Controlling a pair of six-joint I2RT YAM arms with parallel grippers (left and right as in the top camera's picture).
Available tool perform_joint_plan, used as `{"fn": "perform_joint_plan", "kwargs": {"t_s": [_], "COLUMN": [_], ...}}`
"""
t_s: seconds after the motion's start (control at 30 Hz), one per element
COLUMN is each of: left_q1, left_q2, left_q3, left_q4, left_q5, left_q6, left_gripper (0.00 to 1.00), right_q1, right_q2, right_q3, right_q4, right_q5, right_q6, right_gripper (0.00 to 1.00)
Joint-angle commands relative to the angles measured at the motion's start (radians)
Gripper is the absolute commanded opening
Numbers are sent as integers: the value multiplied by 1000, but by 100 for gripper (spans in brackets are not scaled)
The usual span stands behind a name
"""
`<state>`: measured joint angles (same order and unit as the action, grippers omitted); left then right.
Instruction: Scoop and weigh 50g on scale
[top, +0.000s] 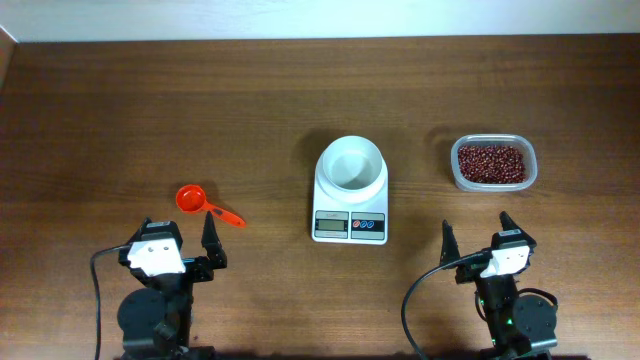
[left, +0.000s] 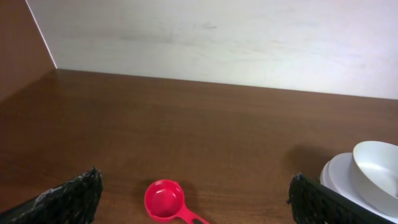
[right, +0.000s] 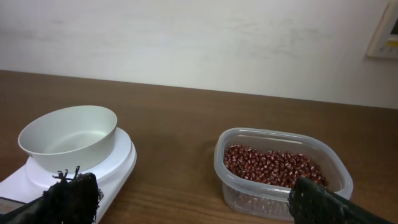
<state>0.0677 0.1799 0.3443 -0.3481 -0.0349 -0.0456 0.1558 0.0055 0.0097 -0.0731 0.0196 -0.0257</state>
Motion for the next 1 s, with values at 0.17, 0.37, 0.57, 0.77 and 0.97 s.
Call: {"fn": "perform_joint_plan", "kwargs": {"t_s": [0.17,0.37,0.57,0.77,0.97], "left_q1": [-1,-1,-1,-1,-1], "left_q2": [4,4,4,4,23], "left_q3": [24,24,24,26,86], "left_q4": [-44,-44,-53,-57,-66], "left_q5": [-14,-14,-14,-8,-31], "left_q6": [15,15,16,15,11], "left_gripper": [99,99,99,99,99], "right_q1": [-5,-5,-5,-5,-5], "right_q2": [1,1,1,1,1], "right_q3": [-4,-4,-4,-4,-4], "right_q4": [-9,-9,-9,-9,-9], "right_q5": [-12,-13,-12,-12,-13], "right_q6": [7,7,7,7,7], "right_gripper": [99,99,99,99,99]}}
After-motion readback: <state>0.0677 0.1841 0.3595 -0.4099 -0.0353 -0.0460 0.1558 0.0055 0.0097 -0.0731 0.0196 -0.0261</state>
